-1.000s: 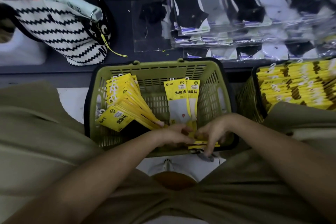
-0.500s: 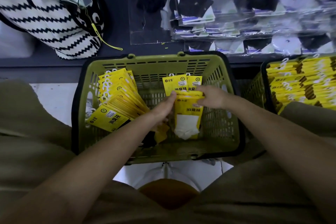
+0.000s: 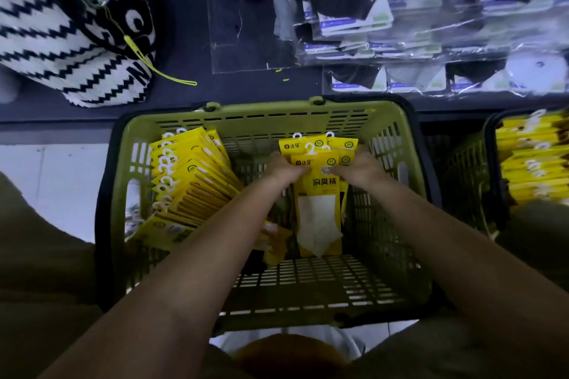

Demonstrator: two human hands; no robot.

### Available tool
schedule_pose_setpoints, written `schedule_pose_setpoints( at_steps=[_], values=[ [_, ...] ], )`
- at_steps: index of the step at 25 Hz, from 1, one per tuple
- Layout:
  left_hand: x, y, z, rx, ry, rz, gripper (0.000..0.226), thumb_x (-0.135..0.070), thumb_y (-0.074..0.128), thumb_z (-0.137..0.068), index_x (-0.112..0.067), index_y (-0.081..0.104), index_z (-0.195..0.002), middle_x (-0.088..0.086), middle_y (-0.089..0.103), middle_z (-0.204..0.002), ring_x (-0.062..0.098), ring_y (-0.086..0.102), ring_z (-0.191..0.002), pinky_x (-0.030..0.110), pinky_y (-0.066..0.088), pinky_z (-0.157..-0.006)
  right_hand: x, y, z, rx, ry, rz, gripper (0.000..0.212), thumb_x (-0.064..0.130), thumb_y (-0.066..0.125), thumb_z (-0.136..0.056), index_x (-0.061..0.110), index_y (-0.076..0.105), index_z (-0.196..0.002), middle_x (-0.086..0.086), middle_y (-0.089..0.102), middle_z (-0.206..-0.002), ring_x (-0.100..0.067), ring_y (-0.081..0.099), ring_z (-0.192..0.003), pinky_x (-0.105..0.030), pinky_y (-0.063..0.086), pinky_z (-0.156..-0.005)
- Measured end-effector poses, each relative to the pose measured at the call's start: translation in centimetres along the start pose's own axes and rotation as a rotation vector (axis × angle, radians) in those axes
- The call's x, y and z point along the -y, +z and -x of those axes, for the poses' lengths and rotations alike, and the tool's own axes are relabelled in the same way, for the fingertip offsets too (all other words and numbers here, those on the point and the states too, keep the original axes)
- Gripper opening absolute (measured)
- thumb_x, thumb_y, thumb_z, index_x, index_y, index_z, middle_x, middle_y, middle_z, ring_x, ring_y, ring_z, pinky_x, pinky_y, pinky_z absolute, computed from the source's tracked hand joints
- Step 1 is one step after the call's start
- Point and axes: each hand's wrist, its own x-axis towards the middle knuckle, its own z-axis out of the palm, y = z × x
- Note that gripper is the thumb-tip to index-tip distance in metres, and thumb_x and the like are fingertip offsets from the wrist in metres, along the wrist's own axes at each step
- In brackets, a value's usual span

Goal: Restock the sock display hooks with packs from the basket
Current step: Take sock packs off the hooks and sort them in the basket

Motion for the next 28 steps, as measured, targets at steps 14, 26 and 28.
schedule_pose_setpoints(
  at_steps=[14,26,28],
  values=[
    [1.6,0.2,5.5,0.125,0.141,0.212,0.06,-0.015,0.064,-0.087,-0.015,0.032,-0.138,0.002,0.053,-0.127,0.02,0.05,-0.111,0.037,0.04,-0.084,2.0,-3.4,4.0,0.332,-0.145,-0.167,0.035,0.013,0.08,-0.071,0.028,0.057,-0.094,0.013,0.066,-0.09,0.0,0.059,-0.081,-0.022,0.044,-0.061],
    [2.1,-4.1,7.7,-0.05,0.417,-0.083,0.049,-0.009,0.052,-0.093,-0.005,0.033,-0.138,0.016,0.049,-0.135,0.028,0.045,-0.126,0.031,0.034,-0.102,4.0,0.6,7.5,0.111,-0.337,-0.036,0.066,0.009,0.075,-0.076,0.006,0.04,-0.132,-0.011,0.056,-0.123,-0.028,0.054,-0.116,-0.035,0.046,-0.096],
    [2.5,-4.3,7.3,-0.03,0.385,-0.08,0.051,-0.01,0.053,-0.093,-0.007,0.031,-0.139,0.015,0.048,-0.136,0.028,0.044,-0.128,0.035,0.034,-0.105,3.6,1.7,7.3,0.073,-0.313,0.056,0.066,0.02,0.075,-0.078,0.008,0.042,-0.134,-0.014,0.053,-0.133,-0.029,0.051,-0.123,-0.037,0.042,-0.102]
  ],
)
